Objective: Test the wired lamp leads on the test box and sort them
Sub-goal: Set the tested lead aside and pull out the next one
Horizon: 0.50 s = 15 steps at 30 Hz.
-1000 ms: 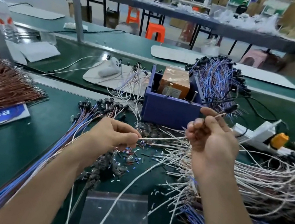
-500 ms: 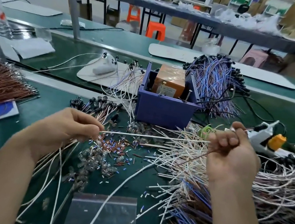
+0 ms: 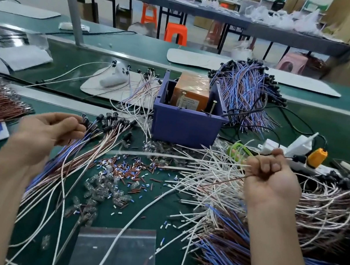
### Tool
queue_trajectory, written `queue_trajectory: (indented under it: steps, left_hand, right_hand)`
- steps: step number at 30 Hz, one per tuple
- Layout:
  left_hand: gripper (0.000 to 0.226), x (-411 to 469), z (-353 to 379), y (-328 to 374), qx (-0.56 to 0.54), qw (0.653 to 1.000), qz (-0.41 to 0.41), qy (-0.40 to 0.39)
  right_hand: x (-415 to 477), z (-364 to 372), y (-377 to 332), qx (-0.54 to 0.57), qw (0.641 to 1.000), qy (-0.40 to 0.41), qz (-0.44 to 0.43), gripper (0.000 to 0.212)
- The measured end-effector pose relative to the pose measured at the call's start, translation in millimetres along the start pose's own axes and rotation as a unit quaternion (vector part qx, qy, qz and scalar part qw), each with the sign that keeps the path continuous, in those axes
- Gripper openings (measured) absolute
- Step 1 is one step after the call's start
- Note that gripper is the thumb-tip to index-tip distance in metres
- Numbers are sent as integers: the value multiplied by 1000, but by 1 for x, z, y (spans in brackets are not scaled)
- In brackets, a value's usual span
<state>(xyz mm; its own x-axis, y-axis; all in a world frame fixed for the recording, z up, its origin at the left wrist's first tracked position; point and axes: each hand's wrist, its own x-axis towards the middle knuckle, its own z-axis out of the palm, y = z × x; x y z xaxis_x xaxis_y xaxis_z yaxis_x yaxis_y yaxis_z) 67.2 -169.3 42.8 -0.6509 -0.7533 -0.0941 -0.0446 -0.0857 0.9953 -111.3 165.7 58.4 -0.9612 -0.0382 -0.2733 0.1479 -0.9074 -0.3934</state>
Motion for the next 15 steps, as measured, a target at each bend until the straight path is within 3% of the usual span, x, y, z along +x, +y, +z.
queue_trajectory:
  steps: [4, 6, 9, 12, 15]
  left_hand:
    - [21, -28, 35, 4, 141, 984, 112, -5]
    - [23, -56, 62, 2, 282, 923, 261, 15]
    - [48, -96, 102, -8, 367, 823, 428, -74]
    - [47, -110, 124, -20, 368, 812, 421, -167]
    - [25, -111, 127, -28, 322, 827, 409, -212]
  right_hand:
    - [-4, 2, 9, -9, 1000, 4, 6, 28]
    - [-10, 1, 18, -24, 1000, 2, 14, 28]
    - [-18, -2, 28, -42, 999, -8, 24, 27]
    - [-21, -2, 35, -58, 998, -12, 16, 28]
    - [-24, -2, 38, -60, 998, -18, 22, 29]
